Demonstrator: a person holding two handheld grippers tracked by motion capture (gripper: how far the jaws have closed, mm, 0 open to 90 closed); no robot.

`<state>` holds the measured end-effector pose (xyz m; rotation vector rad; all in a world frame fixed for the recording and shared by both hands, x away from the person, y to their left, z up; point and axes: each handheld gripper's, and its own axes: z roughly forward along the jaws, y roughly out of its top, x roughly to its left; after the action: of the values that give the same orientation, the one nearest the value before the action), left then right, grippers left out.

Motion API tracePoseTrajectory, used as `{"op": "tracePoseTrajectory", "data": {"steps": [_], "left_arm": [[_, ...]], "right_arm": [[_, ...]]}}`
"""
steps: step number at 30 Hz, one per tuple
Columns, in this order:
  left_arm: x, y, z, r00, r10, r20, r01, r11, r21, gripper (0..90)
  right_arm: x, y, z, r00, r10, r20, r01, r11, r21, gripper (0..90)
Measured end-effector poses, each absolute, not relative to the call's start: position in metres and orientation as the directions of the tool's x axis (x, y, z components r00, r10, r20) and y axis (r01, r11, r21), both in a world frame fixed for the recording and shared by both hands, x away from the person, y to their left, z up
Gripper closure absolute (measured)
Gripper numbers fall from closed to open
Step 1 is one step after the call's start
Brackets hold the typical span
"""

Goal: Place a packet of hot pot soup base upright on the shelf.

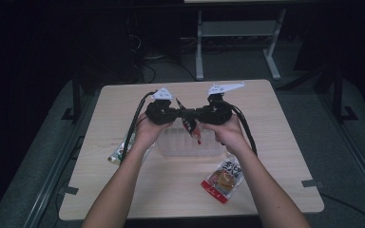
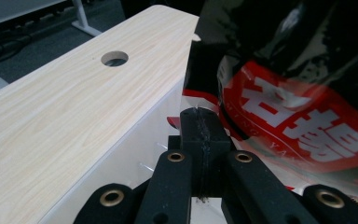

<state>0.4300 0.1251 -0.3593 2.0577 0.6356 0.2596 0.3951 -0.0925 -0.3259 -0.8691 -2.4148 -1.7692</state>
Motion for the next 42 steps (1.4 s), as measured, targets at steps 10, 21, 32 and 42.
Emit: {"op": "tracePoseTrajectory", "data": {"steps": [10,21,32,42], "left_arm": [[0.433,0.112,-0.368,0.854,0.514,-0.084,0.343,-0.433,0.834,89.9],[0.433,0.112,-0.376,0.851,0.515,-0.103,0.364,-0.436,0.823,89.9],[0.417,0.133,-0.373,0.850,0.517,-0.097,0.368,-0.451,0.813,89.7],[0.401,0.155,-0.374,0.855,0.498,-0.143,0.400,-0.460,0.792,84.3]], "right_arm": [[0.398,-0.098,-0.335,-0.831,0.434,0.348,0.464,0.197,0.863,90.0],[0.405,-0.112,-0.352,-0.798,0.482,0.362,0.495,0.181,0.850,90.0],[0.409,-0.120,-0.360,-0.776,0.531,0.340,0.502,0.194,0.843,90.0],[0.413,-0.124,-0.367,-0.751,0.577,0.321,0.520,0.218,0.826,88.6]]}}
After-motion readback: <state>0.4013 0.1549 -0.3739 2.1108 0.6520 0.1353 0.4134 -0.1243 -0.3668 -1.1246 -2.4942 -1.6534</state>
